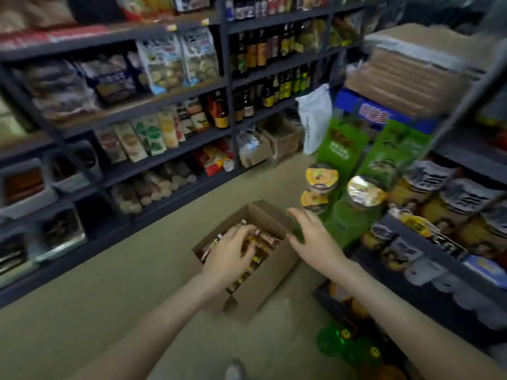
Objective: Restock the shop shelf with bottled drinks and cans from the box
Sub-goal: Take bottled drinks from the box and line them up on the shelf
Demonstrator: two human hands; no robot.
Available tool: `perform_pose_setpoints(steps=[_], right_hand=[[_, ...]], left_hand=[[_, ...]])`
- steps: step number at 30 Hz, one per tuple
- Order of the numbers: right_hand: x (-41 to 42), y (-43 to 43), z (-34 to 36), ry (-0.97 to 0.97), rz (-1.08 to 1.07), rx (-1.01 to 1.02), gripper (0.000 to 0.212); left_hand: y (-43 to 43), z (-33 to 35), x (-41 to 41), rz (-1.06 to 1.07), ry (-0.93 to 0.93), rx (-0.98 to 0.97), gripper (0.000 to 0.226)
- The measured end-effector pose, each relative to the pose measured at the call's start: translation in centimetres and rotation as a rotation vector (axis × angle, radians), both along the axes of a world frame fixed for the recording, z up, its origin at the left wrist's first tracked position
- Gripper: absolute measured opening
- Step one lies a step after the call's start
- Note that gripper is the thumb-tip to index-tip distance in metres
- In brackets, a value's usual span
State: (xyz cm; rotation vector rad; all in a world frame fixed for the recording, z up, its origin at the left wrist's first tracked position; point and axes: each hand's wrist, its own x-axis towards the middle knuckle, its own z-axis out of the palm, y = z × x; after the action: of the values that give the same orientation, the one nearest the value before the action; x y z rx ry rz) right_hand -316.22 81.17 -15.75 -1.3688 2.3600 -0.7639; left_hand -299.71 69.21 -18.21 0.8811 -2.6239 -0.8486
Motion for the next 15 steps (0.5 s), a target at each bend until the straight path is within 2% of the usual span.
perform_pose_setpoints(steps=[6, 11, 15], right_hand=[[0.9, -10.8, -4.8, -0.123, 0.057, 0.141, 0.056], [-1.6, -15.2, -9.4, -0.197, 0.034, 0.198, 0.058], [-5.6, -18.2, -14.6, -0.247, 0.013, 0.325, 0.061]], left_hand=[[-10.3, -3.0, 2.3, 0.131, -0.14, 0.027, 0.037], [-15.5, -7.7, 0.5, 0.158, -0.293, 0.149, 0.044], [-18.4, -12.9, -1.6, 0.2, -0.407, 0.27, 0.052]])
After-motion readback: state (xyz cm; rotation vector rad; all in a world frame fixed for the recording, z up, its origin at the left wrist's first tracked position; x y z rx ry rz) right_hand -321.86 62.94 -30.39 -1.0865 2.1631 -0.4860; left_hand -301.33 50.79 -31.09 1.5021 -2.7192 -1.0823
